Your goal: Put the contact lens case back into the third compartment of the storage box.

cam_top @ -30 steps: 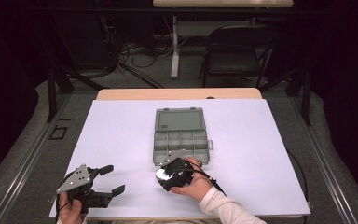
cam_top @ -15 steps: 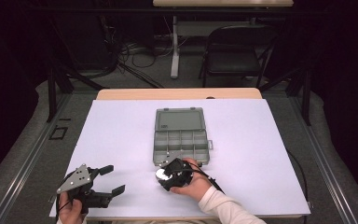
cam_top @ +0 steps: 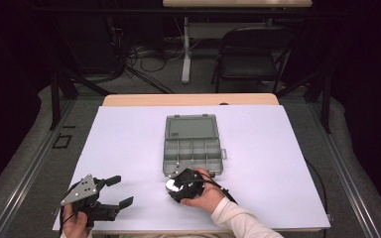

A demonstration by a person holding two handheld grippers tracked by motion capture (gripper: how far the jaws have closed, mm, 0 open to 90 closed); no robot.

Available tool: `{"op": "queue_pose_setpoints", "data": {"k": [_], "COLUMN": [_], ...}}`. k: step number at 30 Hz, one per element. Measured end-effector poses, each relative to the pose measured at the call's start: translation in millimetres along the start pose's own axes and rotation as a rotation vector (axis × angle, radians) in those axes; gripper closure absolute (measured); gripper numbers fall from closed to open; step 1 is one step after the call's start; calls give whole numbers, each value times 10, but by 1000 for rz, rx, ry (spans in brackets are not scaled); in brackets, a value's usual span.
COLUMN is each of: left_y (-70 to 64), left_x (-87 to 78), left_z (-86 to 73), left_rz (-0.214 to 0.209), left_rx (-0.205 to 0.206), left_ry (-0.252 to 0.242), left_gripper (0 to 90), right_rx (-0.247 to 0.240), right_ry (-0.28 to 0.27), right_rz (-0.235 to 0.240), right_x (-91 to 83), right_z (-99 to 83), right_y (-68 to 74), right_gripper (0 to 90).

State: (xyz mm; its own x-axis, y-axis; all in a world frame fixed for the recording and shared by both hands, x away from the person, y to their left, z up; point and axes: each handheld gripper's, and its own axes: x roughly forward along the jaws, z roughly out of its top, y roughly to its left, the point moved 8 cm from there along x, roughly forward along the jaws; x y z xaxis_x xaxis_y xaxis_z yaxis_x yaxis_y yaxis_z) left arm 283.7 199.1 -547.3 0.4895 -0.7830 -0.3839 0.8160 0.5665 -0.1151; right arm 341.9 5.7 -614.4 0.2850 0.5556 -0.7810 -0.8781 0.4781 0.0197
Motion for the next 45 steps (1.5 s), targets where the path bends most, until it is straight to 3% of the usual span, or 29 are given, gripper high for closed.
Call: {"op": "queue_pose_setpoints", "data": {"k": [24,45], "left_y": [-2,-2], "left_x": [8,9], "left_z": [-6,-7], "left_rz": [-7,-10], "left_rx": [0,0], "left_ry": [8,8], "left_gripper": [158,157], "right_rx": [12,-21], "right_ry": [75,72], "right_rz": [15,14], "right_x": [7,-3], "right_z": [19,23], "right_y": [-5,-3], "right_gripper": [472,488]}}
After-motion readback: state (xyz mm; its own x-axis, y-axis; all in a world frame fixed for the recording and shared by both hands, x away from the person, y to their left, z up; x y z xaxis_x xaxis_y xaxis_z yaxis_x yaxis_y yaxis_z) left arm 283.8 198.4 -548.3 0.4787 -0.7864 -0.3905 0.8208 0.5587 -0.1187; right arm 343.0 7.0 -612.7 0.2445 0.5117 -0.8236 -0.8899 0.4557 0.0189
